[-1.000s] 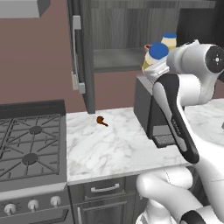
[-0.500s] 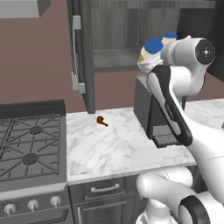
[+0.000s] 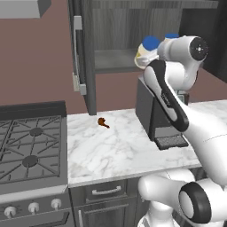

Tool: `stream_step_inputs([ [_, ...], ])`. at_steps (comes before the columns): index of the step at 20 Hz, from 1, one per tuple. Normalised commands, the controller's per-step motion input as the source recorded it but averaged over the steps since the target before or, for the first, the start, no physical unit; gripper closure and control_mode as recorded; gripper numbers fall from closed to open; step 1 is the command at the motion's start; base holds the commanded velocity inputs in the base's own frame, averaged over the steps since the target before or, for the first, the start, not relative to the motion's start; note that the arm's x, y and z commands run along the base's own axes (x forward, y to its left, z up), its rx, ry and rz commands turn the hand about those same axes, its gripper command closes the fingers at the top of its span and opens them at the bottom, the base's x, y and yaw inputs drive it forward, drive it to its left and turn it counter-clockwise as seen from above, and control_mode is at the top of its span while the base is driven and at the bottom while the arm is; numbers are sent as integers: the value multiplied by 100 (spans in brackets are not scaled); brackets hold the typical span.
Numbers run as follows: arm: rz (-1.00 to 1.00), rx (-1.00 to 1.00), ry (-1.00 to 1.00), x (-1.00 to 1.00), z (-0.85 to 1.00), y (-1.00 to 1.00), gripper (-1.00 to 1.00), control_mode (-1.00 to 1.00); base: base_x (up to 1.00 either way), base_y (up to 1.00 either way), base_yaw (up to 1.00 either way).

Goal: Pick the mayonnaise and mayonnaise from the counter and place them in the cabinet.

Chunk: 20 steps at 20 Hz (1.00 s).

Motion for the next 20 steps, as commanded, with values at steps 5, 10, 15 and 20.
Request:
stream_step_inputs([
  [5, 1, 9, 0, 30, -2, 1, 100, -100, 0, 0, 0],
  [10, 3, 5, 1, 25, -17, 2, 100, -100, 0, 0, 0],
  [15, 5, 0, 3, 12, -16, 2, 100, -100, 0, 0, 0],
  [20, 5, 0, 3, 13, -5, 2, 100, -100, 0, 0, 0],
])
